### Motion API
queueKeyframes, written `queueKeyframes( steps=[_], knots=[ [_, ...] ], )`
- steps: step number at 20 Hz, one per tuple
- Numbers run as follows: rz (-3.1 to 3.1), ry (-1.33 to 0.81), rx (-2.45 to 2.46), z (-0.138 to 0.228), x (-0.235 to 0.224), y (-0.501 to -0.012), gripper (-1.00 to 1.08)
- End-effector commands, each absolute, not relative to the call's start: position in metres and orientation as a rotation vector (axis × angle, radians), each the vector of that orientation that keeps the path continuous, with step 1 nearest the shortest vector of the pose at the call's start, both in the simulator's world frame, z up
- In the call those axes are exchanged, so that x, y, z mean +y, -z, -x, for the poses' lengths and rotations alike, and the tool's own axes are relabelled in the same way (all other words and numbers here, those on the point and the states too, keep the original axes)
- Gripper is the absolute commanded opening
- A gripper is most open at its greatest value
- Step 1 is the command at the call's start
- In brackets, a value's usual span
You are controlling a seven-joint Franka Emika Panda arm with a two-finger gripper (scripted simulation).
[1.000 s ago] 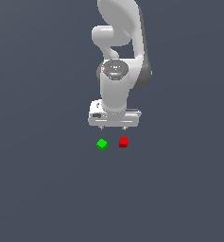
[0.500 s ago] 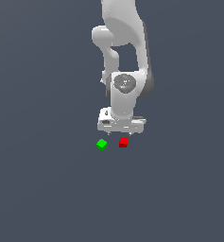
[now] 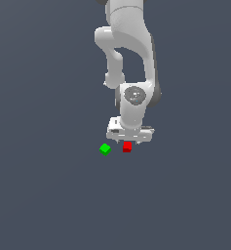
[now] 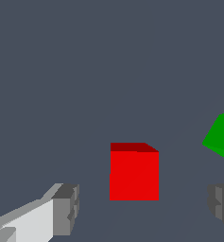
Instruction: Stack the red cube on top of the green cube.
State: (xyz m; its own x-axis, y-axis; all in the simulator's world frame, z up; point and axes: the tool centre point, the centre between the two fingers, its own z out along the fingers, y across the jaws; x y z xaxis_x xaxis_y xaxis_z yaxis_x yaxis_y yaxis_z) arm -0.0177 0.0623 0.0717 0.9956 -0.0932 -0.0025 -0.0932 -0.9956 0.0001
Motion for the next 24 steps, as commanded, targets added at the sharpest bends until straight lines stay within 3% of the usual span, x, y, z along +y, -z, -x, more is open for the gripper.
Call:
queueKeyframes(
  steps=[1, 20, 21, 24],
  knots=[
    [3.138, -0.001, 0.15, 0.017, 0.064, -0.07, 1.0],
    [3.138, 0.0, 0.151, 0.017, 0.063, -0.02, 1.0],
    [3.138, 0.0, 0.151, 0.017, 0.063, -0.02, -1.0],
    [3.138, 0.0, 0.151, 0.017, 0.063, -0.02, -1.0]
  ],
)
